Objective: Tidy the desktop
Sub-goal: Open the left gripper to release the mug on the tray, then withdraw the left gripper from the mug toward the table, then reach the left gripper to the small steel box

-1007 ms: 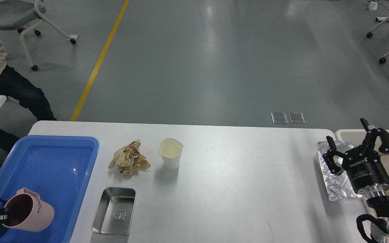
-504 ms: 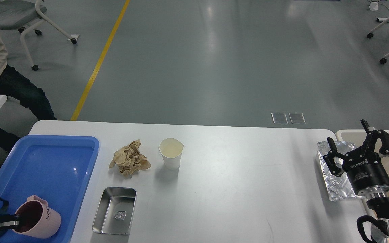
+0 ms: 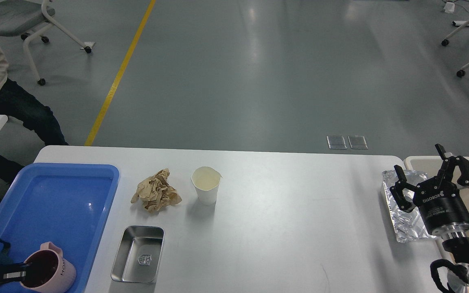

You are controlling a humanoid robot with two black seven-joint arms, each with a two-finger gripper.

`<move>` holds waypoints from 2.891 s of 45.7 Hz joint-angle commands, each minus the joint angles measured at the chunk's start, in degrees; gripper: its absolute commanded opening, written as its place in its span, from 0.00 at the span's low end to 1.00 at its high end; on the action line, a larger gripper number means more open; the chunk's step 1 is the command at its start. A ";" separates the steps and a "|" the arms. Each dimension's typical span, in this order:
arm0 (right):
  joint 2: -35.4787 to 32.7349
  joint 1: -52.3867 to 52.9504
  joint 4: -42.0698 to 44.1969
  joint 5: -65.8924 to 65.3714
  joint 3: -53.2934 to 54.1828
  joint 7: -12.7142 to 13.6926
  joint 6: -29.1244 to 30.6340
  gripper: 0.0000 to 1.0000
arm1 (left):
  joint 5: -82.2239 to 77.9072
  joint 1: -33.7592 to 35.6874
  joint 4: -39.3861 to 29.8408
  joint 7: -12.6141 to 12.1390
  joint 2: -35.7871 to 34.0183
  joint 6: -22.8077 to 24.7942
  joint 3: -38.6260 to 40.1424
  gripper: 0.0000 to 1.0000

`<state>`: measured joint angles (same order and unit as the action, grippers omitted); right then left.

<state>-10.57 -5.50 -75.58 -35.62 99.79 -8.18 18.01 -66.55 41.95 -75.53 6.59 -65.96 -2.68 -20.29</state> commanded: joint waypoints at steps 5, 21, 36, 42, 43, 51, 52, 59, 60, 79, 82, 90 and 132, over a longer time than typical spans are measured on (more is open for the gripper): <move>0.02 -0.22 -0.09 0.02 -0.03 0.00 0.01 1.00 | 1.25 0.06 -0.50 2.03 -0.57 0.31 -0.01 0.86; 0.02 0.49 0.00 -0.06 -0.12 0.09 0.01 1.00 | 1.16 0.76 -4.10 4.49 -6.11 1.27 1.92 0.86; -0.07 0.40 0.00 0.02 -0.12 0.09 0.01 1.00 | 1.16 0.85 -8.67 4.58 -10.51 3.38 11.41 0.86; -0.07 0.40 0.00 0.02 -0.12 0.09 0.01 1.00 | 1.16 2.43 -10.95 4.23 -12.97 9.35 14.92 0.86; -0.07 0.40 0.00 -0.06 -0.12 0.09 0.01 1.00 | 1.16 2.52 -11.48 4.14 -13.32 9.88 15.28 0.86; -0.07 0.40 0.00 -0.06 -0.12 0.09 0.01 1.00 | 1.16 4.98 -13.42 4.05 -16.39 11.82 18.53 0.86; -0.07 0.40 0.00 -0.07 -0.12 0.09 0.01 1.00 | 1.16 5.59 -13.68 3.96 -16.57 12.08 19.14 0.86; -0.07 0.49 0.00 -0.07 -0.12 0.09 0.01 1.00 | 1.78 7.27 -18.15 3.79 -18.68 13.23 22.75 0.86; -0.07 0.49 0.00 -0.07 -0.12 0.09 0.01 1.00 | 1.78 7.44 -18.86 3.70 -18.94 13.23 23.01 0.86; -0.07 0.31 0.09 -0.07 -0.20 0.09 0.01 1.00 | 2.04 7.44 -23.44 3.70 -19.12 7.60 27.41 0.86; -0.07 0.31 0.09 0.02 -0.21 0.09 0.01 1.00 | 2.04 7.44 -23.61 3.61 -18.60 7.16 27.41 0.86; -0.07 0.31 0.09 -0.07 -0.29 0.09 0.01 1.00 | 2.57 6.30 -23.26 1.95 -14.47 7.60 26.71 0.86; -0.15 -0.22 0.17 -0.07 -0.03 0.00 0.01 1.00 | -1.21 2.87 -5.60 -3.86 13.22 12.17 14.93 0.86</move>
<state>-10.63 -5.74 -75.42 -35.69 99.71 -8.17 18.02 -67.52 44.83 -83.16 2.93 -53.64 9.49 -3.67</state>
